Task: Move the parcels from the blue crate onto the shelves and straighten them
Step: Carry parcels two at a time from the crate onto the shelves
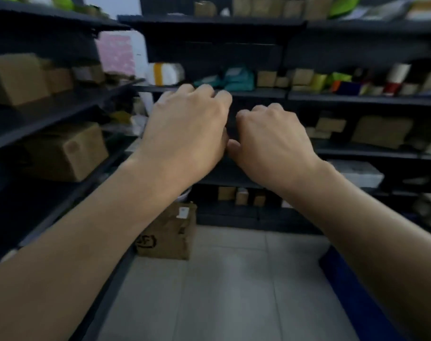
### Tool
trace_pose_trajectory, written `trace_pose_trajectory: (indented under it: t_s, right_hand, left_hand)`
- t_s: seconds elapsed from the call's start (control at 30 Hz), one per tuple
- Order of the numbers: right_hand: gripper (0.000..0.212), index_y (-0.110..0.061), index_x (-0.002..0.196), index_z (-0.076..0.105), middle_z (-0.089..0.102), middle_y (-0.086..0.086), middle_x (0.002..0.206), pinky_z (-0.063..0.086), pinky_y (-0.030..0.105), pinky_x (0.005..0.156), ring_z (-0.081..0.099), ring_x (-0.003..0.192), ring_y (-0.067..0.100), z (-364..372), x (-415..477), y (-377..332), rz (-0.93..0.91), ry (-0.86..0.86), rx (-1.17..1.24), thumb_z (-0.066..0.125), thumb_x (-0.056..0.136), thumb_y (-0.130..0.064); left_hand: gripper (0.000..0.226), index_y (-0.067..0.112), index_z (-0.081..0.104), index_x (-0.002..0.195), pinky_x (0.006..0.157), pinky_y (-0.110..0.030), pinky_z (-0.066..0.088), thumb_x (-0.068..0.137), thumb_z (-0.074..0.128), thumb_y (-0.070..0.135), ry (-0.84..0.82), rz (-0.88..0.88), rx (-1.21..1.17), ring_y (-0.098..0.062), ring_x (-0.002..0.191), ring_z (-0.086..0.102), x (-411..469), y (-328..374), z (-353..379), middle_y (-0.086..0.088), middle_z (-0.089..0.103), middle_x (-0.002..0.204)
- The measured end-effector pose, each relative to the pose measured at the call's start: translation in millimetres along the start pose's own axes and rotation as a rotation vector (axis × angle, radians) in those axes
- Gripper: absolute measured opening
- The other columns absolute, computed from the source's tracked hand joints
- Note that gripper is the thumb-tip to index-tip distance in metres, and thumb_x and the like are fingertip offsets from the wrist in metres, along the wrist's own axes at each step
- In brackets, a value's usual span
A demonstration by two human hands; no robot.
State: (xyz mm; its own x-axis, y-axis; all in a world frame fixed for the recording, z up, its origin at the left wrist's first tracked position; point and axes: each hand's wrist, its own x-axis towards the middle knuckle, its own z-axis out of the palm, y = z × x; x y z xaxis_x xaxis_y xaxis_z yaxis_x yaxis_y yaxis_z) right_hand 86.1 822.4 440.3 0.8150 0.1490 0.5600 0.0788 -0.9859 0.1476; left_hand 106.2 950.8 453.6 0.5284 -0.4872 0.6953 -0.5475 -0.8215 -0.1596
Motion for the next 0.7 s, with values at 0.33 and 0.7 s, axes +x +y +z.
trace_pose_trajectory:
  t_s: [0.33,0.7]
  right_hand:
    - [0.027,-0.009,0.100,0.056,0.060,0.015,0.108,0.038,0.040,0.083,0.050,0.108,0.035,6.6,-92.0,251.0,0.589,-0.122,-0.281,0.054,0.091,-0.035]
    - [0.023,-0.006,0.100,0.059,0.063,0.015,0.102,0.032,0.035,0.071,0.056,0.099,0.034,40.7,-129.7,469.4,1.024,-0.180,-0.566,0.053,0.090,-0.026]
  left_hand:
    - [0.032,0.012,0.056,0.117,0.070,-0.035,0.038,0.091,0.053,0.032,0.043,0.366,-0.395,-0.029,0.100,0.056,144.4,218.7,129.8,-0.009,0.061,0.109]
    - [0.037,0.010,0.057,0.119,0.076,-0.039,0.044,0.091,0.054,0.034,-0.009,0.646,-0.710,-0.031,0.102,0.056,279.0,413.1,254.1,-0.011,0.062,0.111]
